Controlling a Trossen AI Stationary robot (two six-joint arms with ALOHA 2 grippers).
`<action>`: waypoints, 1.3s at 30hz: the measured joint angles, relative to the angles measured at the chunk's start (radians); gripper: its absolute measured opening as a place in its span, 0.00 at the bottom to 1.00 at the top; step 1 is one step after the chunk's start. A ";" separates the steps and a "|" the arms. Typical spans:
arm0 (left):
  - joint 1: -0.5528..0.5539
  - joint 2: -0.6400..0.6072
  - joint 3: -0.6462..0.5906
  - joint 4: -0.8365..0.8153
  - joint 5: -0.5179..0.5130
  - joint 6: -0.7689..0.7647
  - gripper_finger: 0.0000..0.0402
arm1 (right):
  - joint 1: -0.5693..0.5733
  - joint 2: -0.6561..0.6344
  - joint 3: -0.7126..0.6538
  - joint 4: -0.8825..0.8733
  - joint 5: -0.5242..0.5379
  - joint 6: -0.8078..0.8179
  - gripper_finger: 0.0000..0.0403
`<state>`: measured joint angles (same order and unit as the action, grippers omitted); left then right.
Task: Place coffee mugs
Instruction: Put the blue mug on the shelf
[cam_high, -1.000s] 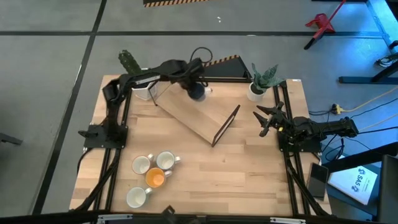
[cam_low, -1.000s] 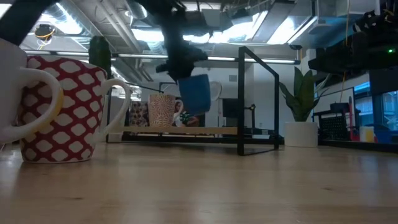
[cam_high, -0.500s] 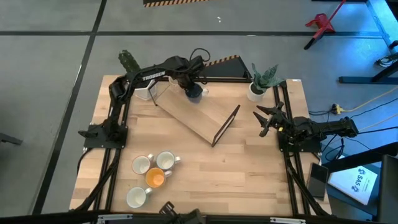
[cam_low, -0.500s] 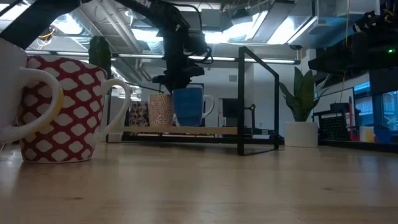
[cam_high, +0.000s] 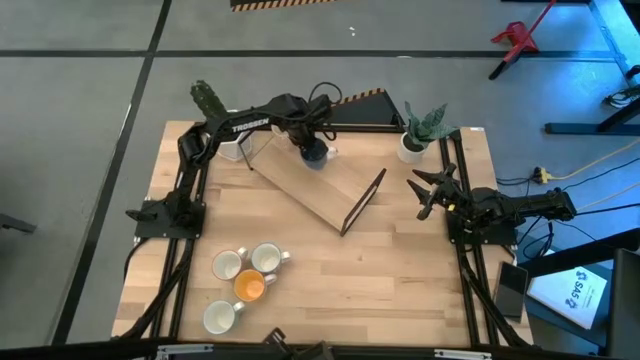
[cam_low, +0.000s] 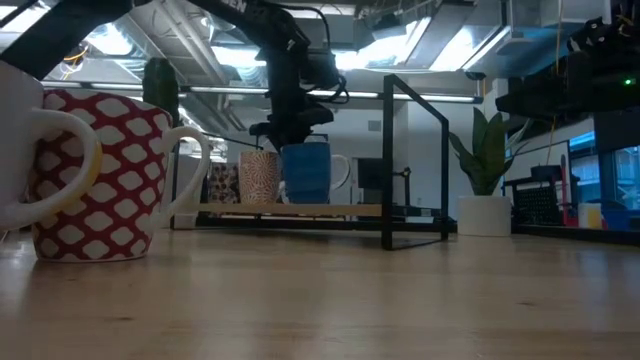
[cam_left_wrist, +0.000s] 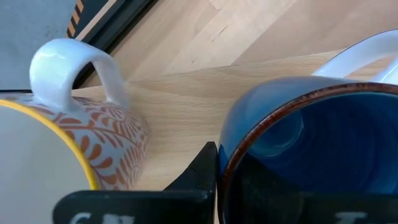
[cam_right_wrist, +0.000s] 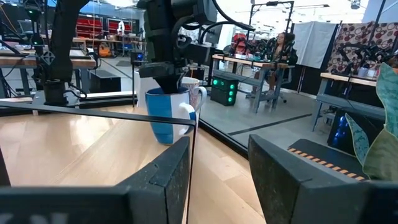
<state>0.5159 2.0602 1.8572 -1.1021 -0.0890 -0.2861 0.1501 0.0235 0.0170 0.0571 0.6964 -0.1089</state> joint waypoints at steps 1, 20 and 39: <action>0.000 0.000 0.000 0.000 0.002 0.000 0.03 | 0.000 0.000 0.000 0.000 0.000 0.000 0.37; -0.028 0.001 0.002 0.000 0.026 -0.018 0.03 | 0.000 0.000 0.000 0.000 0.000 0.000 0.37; -0.033 0.005 0.053 -0.031 0.024 -0.019 0.03 | 0.000 0.000 0.000 0.000 0.000 0.000 0.37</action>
<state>0.4831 2.0655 1.9099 -1.1332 -0.0654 -0.3046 0.1501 0.0235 0.0170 0.0566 0.6962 -0.1091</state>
